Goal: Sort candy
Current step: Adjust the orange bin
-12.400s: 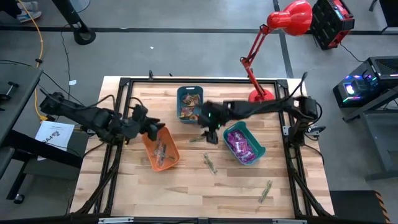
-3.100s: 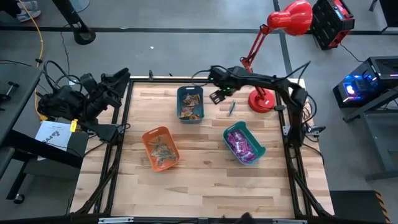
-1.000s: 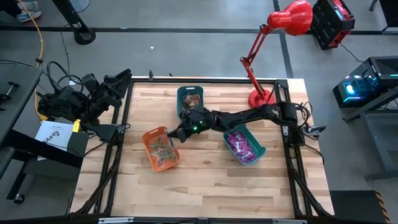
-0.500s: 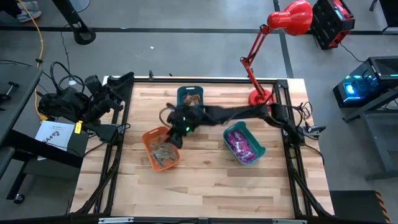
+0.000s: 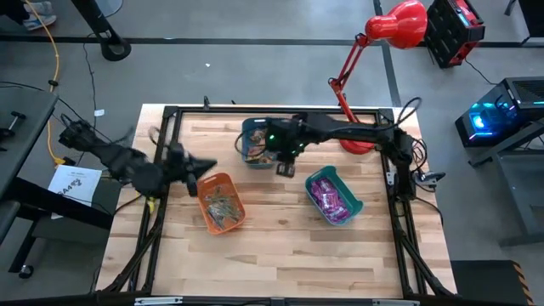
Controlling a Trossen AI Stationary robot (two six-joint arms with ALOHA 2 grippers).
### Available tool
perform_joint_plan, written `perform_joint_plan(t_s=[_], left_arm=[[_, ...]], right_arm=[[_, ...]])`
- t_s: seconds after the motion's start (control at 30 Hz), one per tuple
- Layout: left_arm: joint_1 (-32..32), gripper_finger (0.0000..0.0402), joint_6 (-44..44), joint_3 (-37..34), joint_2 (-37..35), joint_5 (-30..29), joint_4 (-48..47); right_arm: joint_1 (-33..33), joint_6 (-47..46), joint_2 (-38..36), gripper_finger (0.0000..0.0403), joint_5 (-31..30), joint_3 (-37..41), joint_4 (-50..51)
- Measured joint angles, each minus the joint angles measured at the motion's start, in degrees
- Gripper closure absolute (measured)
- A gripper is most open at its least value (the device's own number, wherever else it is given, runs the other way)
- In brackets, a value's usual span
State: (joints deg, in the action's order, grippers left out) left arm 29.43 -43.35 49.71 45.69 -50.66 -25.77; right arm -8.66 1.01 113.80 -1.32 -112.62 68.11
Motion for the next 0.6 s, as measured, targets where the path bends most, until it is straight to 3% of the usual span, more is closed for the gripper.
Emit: perform_joint_plan(t_s=[0.1, 0.3, 0.6], left_arm=[[2.5, 0.0393, -18.3, 0.0, 4.3, 3.5, -12.9], [5.1, 0.0401, -43.8, -0.1, 14.7, 14.4, -29.2], [0.2, 0.0401, -47.1, -6.6, 24.2, 24.5, -24.0]], right_arm=[[-2.7, 1.5, -3.0, 0.0384, -2.3, 0.0, 3.0], [-10.5, 0.3, -7.9, 0.0401, -5.6, 0.0, 8.8], [-19.1, -3.7, -17.8, 0.0402, -8.6, 0.0, 9.6]])
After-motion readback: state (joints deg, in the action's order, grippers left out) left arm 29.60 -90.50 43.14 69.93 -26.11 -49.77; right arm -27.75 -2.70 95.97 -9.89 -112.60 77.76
